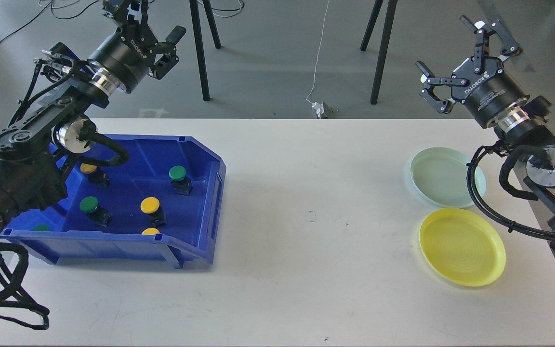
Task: Pass button and place on color plate
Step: 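Move the left gripper over the blue bin toward the yellow buttons, then lower the left gripper into the bin and grasp a yellow button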
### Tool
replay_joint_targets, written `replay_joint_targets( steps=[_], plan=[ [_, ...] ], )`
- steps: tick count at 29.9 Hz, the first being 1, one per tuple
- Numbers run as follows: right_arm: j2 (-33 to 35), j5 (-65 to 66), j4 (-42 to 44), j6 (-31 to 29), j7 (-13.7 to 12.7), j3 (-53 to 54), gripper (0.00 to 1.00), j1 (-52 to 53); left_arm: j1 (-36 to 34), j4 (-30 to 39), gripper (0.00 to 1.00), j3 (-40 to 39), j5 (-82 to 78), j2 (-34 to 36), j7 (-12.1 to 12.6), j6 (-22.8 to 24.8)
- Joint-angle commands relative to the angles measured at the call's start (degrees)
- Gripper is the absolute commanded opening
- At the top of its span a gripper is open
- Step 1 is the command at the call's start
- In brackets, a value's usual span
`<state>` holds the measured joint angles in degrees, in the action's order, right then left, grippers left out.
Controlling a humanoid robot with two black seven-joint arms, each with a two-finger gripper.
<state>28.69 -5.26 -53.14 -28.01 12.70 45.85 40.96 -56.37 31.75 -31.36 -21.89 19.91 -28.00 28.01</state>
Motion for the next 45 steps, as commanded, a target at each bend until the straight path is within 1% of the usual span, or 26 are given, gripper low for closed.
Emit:
replay_joint_targets(
  steps=[1,6,9,10,12,14,15,18,20,24,27,31,34,37,41,45],
  plan=[
    [-1.9,0.0,0.1,0.0,0.0,3.5,0.99,-1.9,0.1,0.1,1.0,-1.0,1.1,-0.3,0.0,0.0],
    [-1.8,-0.3,0.1,0.0,0.0,3.8,0.99,-3.3,-0.7,-0.7,1.0,-1.9,1.7,-0.5,0.0,0.0],
    [-1.7,-0.4,0.1,0.0,0.0,4.2,0.99,-3.7,-0.8,-0.2,1.0,-2.6,3.3,-3.1,0.0,0.0],
    [-1.6,-0.4,0.1,0.0,0.0,4.3,0.99,-3.7,-0.8,1.2,1.0,-3.3,4.4,-3.3,0.0,0.0],
    [-1.4,-0.4,0.1,0.0,0.0,4.4,0.99,-3.7,0.4,6.2,1.0,-7.7,7.6,-2.2,0.0,0.0],
    [-1.3,-0.4,0.1,0.0,0.0,4.4,0.99,-3.7,3.6,11.7,1.0,-12.6,8.3,-1.4,0.0,0.0],
    [-1.2,-0.4,0.1,0.0,0.0,4.4,0.99,-3.8,4.6,13.6,1.0,-13.9,7.9,-1.3,0.0,0.0],
    [-1.0,-0.4,0.1,0.0,0.0,4.4,0.99,-4.2,4.7,17.5,1.0,-14.3,5.8,-0.3,0.0,0.0],
    [-1.0,-0.4,0.1,0.0,0.0,4.4,0.99,-4.5,4.8,20.3,1.0,-13.7,3.7,2.1,0.0,0.0],
    [-1.0,-0.4,0.7,0.0,0.0,4.5,0.99,-5.1,3.9,27.6,1.0,-8.2,-2.2,10.1,0.0,0.0],
    [-1.0,-0.4,1.2,0.0,0.0,4.4,0.99,-5.1,-1.1,30.1,1.0,-4.1,-7.8,14.5,0.0,0.0],
    [-1.0,-0.4,2.1,0.0,0.0,4.5,0.99,-5.3,-9.2,34.9,1.0,9.0,-15.7,21.6,0.0,0.0],
    [-0.9,-0.4,2.6,0.0,0.0,4.5,0.99,-5.9,-16.0,40.0,1.0,19.9,-31.9,26.5,0.0,0.0],
    [-0.8,-0.4,3.1,0.0,0.0,5.0,0.99,-6.5,-19.9,43.3,1.0,29.0,-47.9,29.7,0.0,0.0],
    [-0.8,-0.4,3.5,0.0,0.0,5.3,0.99,-6.9,-20.2,43.7,1.0,35.6,-63.7,32.8,0.0,0.0],
    [-0.8,-0.4,4.2,0.0,0.0,5.3,0.99,-7.2,-18.3,40.5,0.99,40.2,-74.3,32.9,0.0,0.0]
  ],
)
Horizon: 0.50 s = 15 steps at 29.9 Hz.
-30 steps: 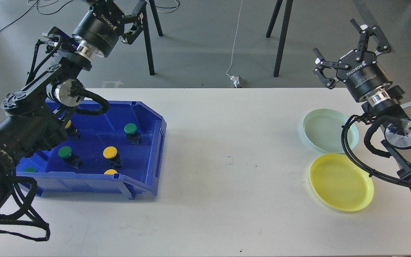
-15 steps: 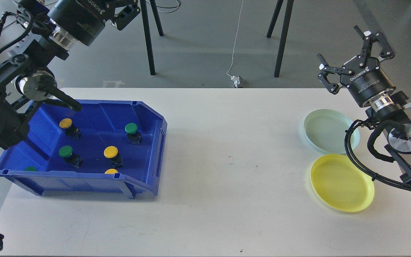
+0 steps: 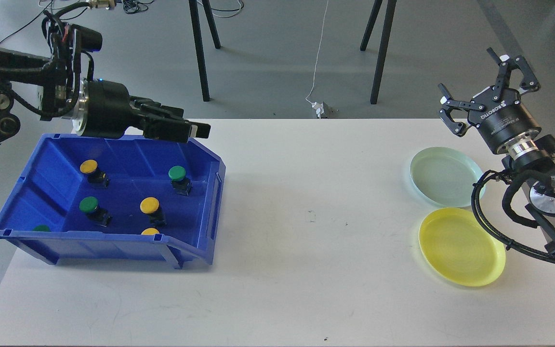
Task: Pass button and place on color plate
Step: 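Lower the left gripper into the bin and grasp a yellow button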
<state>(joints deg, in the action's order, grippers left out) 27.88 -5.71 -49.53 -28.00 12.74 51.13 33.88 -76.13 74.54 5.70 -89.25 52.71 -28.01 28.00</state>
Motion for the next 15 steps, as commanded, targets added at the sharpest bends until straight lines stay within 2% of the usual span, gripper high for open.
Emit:
replay_joint_targets(
  steps=[1,6,15],
  plan=[
    [-0.1,0.0,0.8,0.0,0.0,0.0,0.99,-0.2,2.2,-3.5,0.99,3.7,-8.2,-0.1,0.0,0.0],
    [0.0,0.0,0.8,0.0,0.0,0.0,0.99,-0.4,7.5,-7.7,0.99,3.5,-9.0,-1.1,0.0,0.0],
    [0.0,0.0,1.7,0.0,0.0,0.0,0.99,-1.0,10.0,-13.4,0.99,3.4,-8.9,-6.9,0.0,0.0]
  ],
)
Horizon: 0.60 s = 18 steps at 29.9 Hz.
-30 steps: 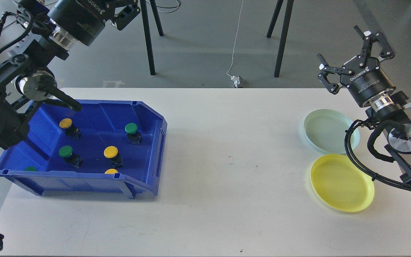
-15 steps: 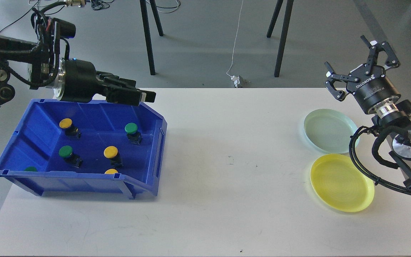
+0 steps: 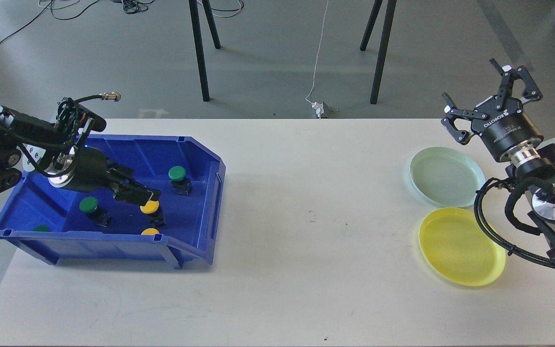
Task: Pass button and place on color plate
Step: 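Lower the left gripper into the bin and grasp a yellow button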
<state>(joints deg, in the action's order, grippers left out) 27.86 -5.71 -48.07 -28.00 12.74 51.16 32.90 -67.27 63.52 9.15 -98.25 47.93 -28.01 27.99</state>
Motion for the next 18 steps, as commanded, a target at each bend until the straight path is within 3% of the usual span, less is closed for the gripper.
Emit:
replay_joint_targets(
  steps=[1,7,18],
  plan=[
    [0.0,0.0,0.3,0.0,0.0,0.0,0.99,-0.1,1.7,-3.2,0.99,0.0,0.2,-2.9,0.0,0.0],
    [-0.1,0.0,1.0,0.0,-0.1,-0.1,0.99,-0.3,3.3,-8.3,0.99,0.0,0.3,-7.4,0.0,0.0],
    [-0.1,0.0,0.9,0.0,0.0,0.0,0.99,-1.3,4.7,-11.9,0.99,0.1,0.5,-9.3,0.0,0.0]
  ],
)
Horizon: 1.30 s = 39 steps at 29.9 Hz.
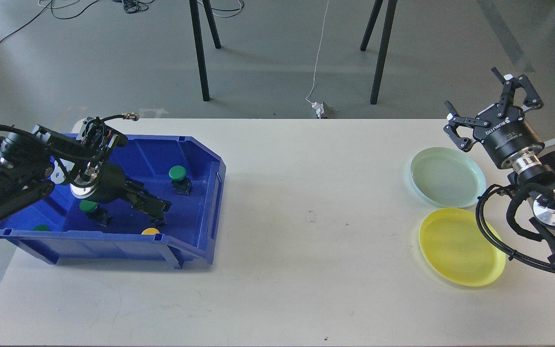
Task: Pass button and place on color plate
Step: 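Lower the left gripper into the bin and grasp a yellow button, then lift the yellow button and carry it up toward the table center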
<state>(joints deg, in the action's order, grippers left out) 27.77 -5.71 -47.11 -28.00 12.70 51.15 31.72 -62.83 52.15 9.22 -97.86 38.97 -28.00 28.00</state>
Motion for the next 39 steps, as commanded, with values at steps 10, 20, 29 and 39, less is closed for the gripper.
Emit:
replay_joint_targets(
  steps=[10,20,29,39],
  plan=[
    [0.0,0.0,-0.1,0.0,0.0,0.0,0.99,-0.6,0.5,-1.3,0.99,0.0,0.2,-0.9,0.0,0.0],
    [0.0,0.0,0.0,0.0,0.0,0.1,0.99,-1.1,2.9,-4.8,0.97,-0.1,0.4,-2.8,0.0,0.0],
    [0.0,0.0,-0.1,0.0,0.0,0.4,0.99,-2.1,3.0,-5.3,0.76,0.2,0.1,-2.9,0.0,0.0],
    [0.0,0.0,0.1,0.0,0.0,0.8,0.99,-2.7,3.5,-5.9,0.35,0.4,-0.1,-2.9,0.0,0.0]
  ],
)
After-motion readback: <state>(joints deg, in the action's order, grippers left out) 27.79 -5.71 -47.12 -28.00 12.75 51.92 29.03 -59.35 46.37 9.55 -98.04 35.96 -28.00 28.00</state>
